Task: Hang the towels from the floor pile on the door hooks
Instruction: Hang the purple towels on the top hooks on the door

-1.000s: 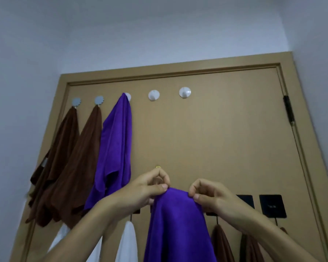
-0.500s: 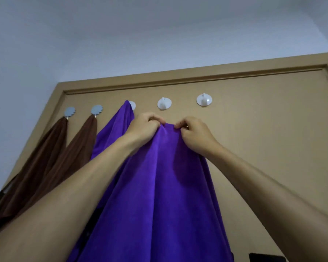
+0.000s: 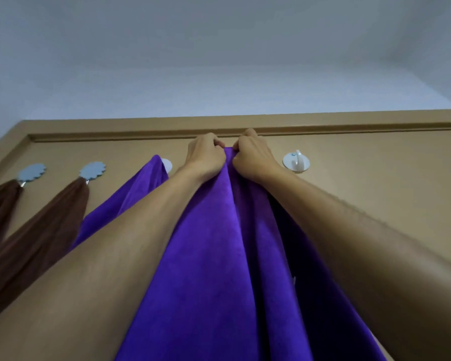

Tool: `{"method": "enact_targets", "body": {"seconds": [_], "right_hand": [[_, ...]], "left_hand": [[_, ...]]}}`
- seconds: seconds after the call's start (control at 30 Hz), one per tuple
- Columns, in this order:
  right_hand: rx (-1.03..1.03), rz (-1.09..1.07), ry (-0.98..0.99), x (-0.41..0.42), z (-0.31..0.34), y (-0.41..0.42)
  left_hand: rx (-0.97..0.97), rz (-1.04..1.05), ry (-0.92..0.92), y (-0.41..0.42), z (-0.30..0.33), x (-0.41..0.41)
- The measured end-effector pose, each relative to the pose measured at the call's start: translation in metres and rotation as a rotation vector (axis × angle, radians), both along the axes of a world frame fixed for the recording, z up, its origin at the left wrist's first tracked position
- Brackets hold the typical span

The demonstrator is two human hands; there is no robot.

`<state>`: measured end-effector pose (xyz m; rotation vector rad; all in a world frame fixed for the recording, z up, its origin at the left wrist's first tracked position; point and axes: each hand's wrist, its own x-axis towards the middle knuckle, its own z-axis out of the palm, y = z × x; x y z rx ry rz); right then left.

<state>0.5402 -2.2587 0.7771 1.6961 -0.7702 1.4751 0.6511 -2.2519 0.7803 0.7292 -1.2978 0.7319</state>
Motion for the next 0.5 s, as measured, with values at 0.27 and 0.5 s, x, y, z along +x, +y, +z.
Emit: {"method": "enact_targets", "body": {"seconds": [0.27, 0.5], "right_hand": [[-0.102, 0.131, -0.088, 0.004, -0.015, -0.013], [-0.022, 0.214, 0.003, -0.004, -0.044, -0.008]], "left_hand": [[0.105, 0.19, -0.048, -0.011, -0.005, 0.015], [0.056, 0.197, -0.118, 0.012, -0.051, 0.017]]}}
